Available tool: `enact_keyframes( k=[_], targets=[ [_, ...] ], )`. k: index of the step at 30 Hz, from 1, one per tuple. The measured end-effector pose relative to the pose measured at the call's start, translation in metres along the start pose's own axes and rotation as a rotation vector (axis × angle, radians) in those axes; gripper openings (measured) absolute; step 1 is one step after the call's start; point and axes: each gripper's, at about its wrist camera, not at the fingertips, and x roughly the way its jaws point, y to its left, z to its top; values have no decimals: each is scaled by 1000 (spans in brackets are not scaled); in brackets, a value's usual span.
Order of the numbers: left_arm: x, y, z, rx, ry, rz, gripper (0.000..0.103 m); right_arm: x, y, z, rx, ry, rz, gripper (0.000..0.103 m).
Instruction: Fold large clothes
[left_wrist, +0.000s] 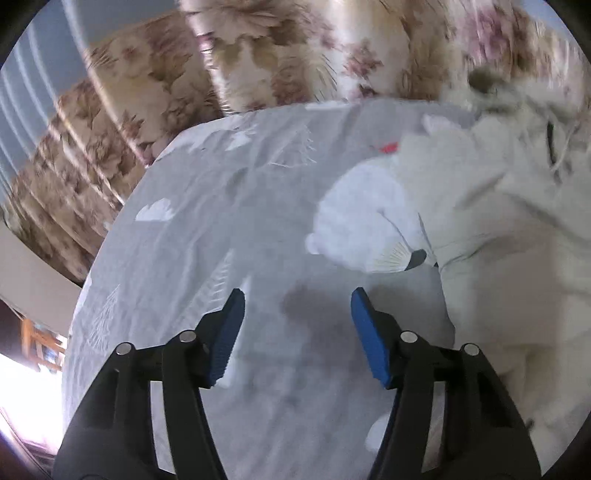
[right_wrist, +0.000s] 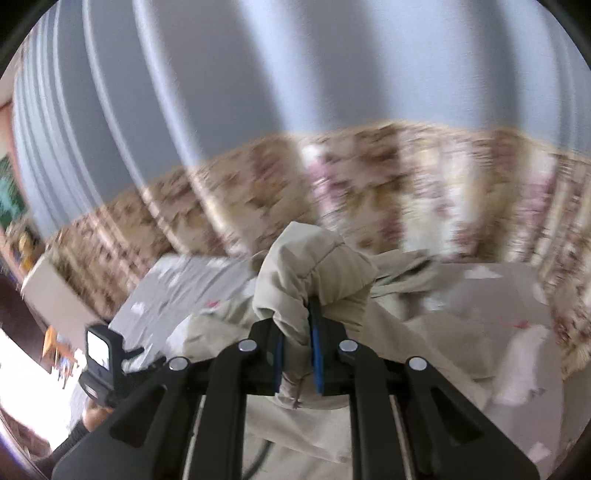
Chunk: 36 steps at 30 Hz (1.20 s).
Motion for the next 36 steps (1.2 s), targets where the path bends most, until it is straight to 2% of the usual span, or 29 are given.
enact_keyframes(
  k=[1,2,3,6,8,9,10,14,16,18,21,26,28,29,30,31,32,33,36],
  targets=[
    [-7,11,2,-21,-9,-26,88,16,12,-2,-15,31,20,15],
    [-16,17,3,-40,-26,-40,98,41,29,-7,-35,100,75,18],
    [-27,26,8,-53,-60,-36,99,64,44,-14,-44,169,132,27],
    [-48,39,10,-69,-92,11,100,99,71,-34,-57,269,192,55],
    [-56,45,11,-77,-98,1,100,93,70,-39,-53,236,214,65],
    [-59,46,10,-75,-94,-5,100,82,61,-37,-40,209,210,75],
    [-59,44,9,-65,-85,-12,100,73,50,-35,-26,190,194,78],
    [-58,20,6,-34,-46,-88,100,29,-15,-29,11,110,46,82],
    [-55,-5,9,-20,-22,-170,100,16,-51,-35,-5,100,-128,83],
    [-53,-29,10,-3,-2,-237,100,8,-85,-47,14,116,-249,83],
    [-54,-63,9,23,28,-321,100,1,-126,-72,75,144,-271,83],
    [-63,-108,6,70,3,-345,100,-1,-154,-98,134,134,-255,83],
    [-56,-120,6,87,4,-316,100,15,-154,-109,150,168,-213,82],
    [-50,-125,7,92,8,-299,100,23,-150,-113,140,183,-199,77],
    [-44,-130,7,101,11,-301,98,31,-143,-118,108,192,-197,46],
    [-38,-133,8,114,6,-306,78,47,-131,-122,51,211,-222,32],
    [-33,-134,11,135,12,-298,43,53,-123,-123,5,212,-264,20],
    [-28,-132,14,145,22,-294,34,55,-118,-123,-42,213,-298,14],
    [-19,-103,33,106,25,-286,31,50,-114,-115,-173,188,-477,9]
  ],
)
